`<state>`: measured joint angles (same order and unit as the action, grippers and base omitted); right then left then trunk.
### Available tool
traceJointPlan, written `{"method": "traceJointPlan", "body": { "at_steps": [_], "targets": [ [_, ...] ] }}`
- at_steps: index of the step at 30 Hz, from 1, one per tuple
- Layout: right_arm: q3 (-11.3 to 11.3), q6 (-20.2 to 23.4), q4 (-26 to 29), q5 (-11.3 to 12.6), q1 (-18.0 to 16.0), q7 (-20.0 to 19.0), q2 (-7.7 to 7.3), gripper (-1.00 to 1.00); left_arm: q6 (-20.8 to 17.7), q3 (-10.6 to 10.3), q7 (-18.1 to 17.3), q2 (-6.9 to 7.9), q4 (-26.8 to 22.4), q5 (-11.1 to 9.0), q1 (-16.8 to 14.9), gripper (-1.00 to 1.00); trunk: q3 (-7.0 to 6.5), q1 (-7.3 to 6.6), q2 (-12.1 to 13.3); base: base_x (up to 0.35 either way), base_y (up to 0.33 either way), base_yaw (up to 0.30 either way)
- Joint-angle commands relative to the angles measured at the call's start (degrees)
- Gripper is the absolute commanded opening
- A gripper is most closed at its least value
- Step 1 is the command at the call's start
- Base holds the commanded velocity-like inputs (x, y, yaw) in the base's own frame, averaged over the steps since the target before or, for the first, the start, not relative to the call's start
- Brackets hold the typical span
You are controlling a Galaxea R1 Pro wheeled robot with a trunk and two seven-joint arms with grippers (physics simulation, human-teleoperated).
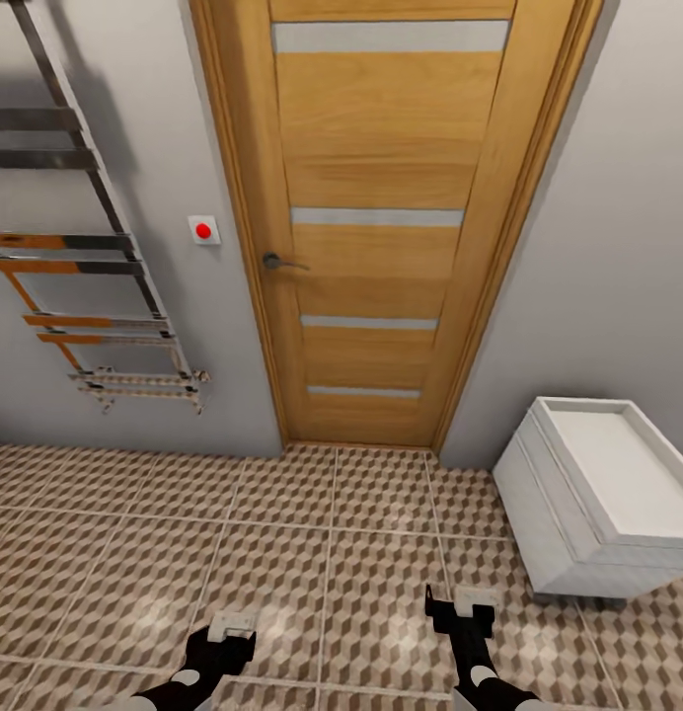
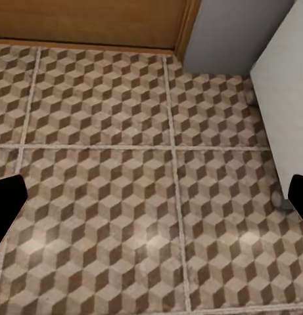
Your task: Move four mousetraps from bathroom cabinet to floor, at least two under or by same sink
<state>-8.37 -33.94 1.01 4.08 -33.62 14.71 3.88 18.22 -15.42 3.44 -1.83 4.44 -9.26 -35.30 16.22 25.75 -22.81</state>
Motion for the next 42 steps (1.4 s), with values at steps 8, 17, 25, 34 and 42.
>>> {"method": "traceJointPlan", "body": {
  "at_steps": [8,17,25,34,42],
  "targets": [
    [-0.51,-0.16,-0.04,0.41,-0.04,0.23,0.02,1.00,0.41,-0.49,0.07,-0.02,0.24,-0.50,-0.12,1.00,0.46,0.03,-0.11,0.000,0.000,0.271],
    [-0.51,-0.16,-0.04,0.41,-0.04,0.23,0.07,1.00,0.41,-0.49,0.07,-0.05,0.25,-0.50,-0.12,1.00,0.86,0.03,-0.11,0.000,0.000,0.270],
    [-0.51,-0.16,-0.04,0.41,-0.04,0.23,0.08,1.00,0.41,-0.49,0.07,-0.04,0.25,-0.50,-0.12,1.00,1.22,0.03,-0.11,0.000,0.000,0.269],
    [-0.52,-0.16,-0.04,0.41,-0.04,0.23,0.08,1.00,0.41,-0.49,0.07,-0.03,0.26,-0.50,-0.12,1.00,1.63,0.03,-0.11,0.000,0.000,0.269],
    [-0.52,-0.14,-0.04,0.41,-0.04,0.23,0.08,1.00,0.41,-0.49,0.07,-0.03,0.27,-0.50,-0.12,1.00,1.99,0.03,-0.11,0.000,0.000,0.267]
  ]
}}
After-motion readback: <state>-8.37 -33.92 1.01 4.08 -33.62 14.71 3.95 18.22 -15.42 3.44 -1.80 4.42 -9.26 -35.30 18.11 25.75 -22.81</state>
